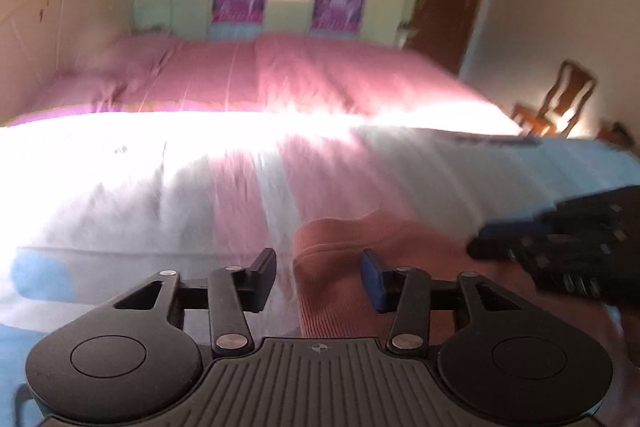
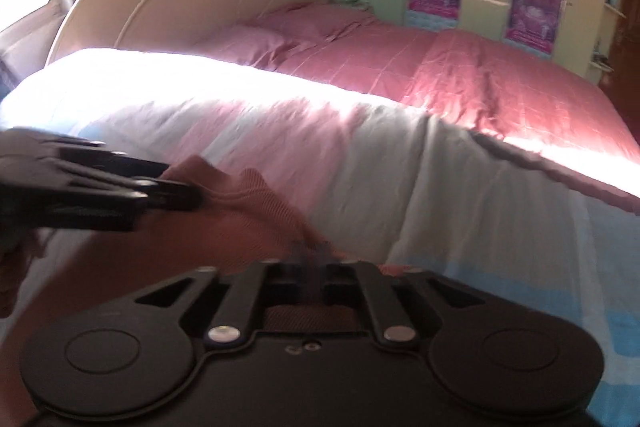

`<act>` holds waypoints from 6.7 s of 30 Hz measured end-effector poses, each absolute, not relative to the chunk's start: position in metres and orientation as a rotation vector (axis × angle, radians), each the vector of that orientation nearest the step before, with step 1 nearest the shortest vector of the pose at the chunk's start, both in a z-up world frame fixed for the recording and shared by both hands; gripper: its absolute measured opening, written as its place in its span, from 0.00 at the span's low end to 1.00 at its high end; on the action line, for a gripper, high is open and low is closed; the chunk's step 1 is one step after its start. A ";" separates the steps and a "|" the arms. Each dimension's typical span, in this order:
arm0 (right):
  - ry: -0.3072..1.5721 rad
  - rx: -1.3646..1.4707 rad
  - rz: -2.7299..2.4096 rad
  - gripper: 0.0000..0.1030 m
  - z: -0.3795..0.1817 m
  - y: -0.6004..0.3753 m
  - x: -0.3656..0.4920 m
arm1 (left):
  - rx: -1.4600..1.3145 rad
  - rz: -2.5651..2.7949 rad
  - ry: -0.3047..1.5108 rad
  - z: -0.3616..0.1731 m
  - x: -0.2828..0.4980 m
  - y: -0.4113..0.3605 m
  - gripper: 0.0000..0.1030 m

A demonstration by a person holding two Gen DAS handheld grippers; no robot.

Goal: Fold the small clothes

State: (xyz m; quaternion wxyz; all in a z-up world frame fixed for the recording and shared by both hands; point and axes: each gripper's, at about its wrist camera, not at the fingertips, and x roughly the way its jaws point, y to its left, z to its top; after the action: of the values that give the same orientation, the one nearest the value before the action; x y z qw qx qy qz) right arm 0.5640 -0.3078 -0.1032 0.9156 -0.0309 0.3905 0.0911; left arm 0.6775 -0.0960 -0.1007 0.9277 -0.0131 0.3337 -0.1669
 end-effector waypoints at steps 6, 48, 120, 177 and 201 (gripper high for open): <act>0.820 -0.007 0.260 0.14 -0.093 -0.298 0.578 | -0.071 -0.487 0.761 -0.110 0.678 -0.114 0.44; 0.848 -0.122 0.096 0.10 -0.100 -0.308 0.333 | 0.189 -0.362 0.754 -0.096 0.447 -0.137 0.46; 0.838 0.088 0.065 0.17 -0.040 -0.249 0.437 | 0.205 -0.339 0.699 -0.023 0.531 -0.056 0.33; 0.978 -0.077 0.027 0.24 -0.097 -0.040 0.402 | 0.057 -0.097 0.847 -0.088 0.385 0.157 0.68; 0.664 0.023 -0.065 0.99 0.035 -0.034 0.119 | -0.038 -0.052 0.559 0.026 0.103 0.101 1.00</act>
State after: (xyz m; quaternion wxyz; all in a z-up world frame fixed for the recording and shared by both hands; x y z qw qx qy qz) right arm 0.1193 -0.0337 0.0347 0.9447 0.0111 0.3261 -0.0318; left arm 0.1026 0.1015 0.0264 0.9607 -0.0189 0.2757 -0.0256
